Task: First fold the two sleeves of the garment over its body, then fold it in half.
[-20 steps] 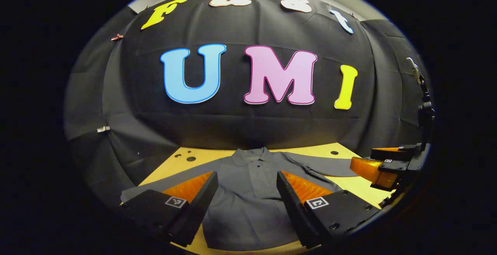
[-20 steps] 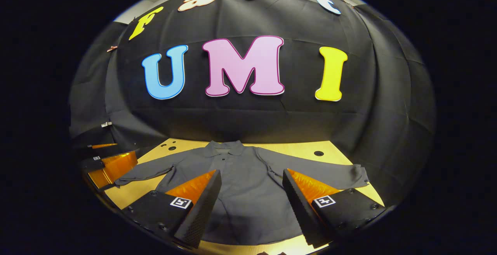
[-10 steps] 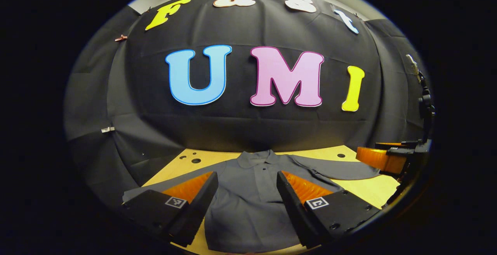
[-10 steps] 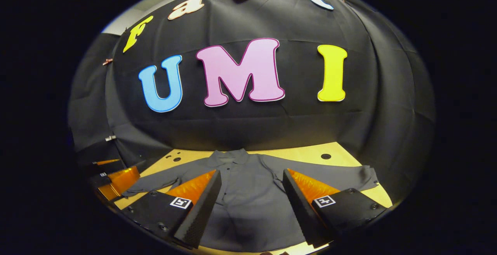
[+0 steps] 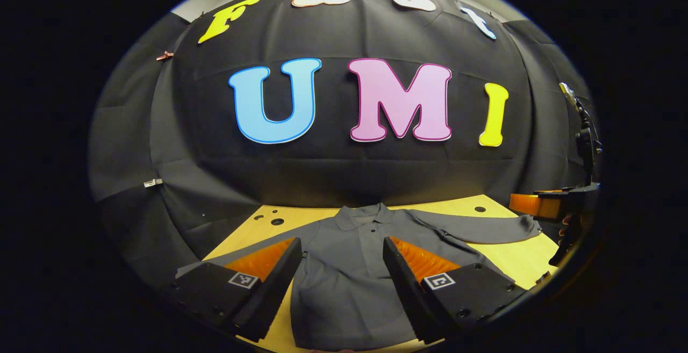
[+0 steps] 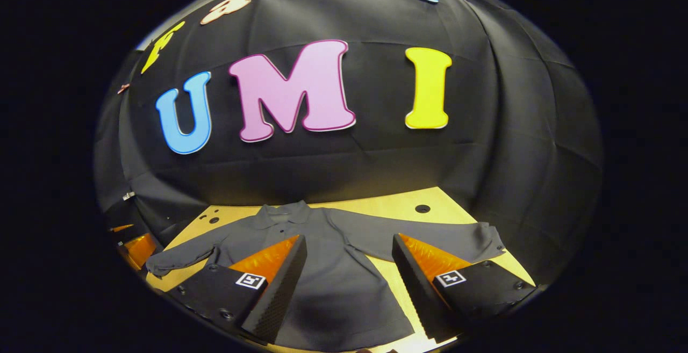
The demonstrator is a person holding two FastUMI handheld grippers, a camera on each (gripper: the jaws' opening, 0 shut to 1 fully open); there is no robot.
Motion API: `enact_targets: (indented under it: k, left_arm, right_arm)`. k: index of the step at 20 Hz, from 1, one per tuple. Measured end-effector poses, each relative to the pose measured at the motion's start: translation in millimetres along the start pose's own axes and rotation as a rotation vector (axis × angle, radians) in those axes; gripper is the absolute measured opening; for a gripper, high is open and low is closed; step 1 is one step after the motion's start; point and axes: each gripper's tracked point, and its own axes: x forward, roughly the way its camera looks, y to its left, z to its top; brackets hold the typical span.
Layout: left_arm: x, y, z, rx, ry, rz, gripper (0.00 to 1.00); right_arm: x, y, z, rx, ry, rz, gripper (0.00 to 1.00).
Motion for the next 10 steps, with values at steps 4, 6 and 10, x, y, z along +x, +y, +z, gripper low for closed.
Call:
enact_targets:
  k: [4,6,10]
  left_arm:
    - [9,-6,-4,-0.001,0.029,0.004,0.96]
    - [14,-11,-7,-0.005,0.039,0.004,0.96]
    - [26,-21,-15,-0.011,0.070,0.028,0.96]
  right_arm:
    - [15,-44,-5,0.020,0.035,-0.084,0.99]
    - [23,-67,-9,0.035,0.055,-0.123,0.99]
    - [40,-108,-20,0.058,0.090,-0.181,0.99]
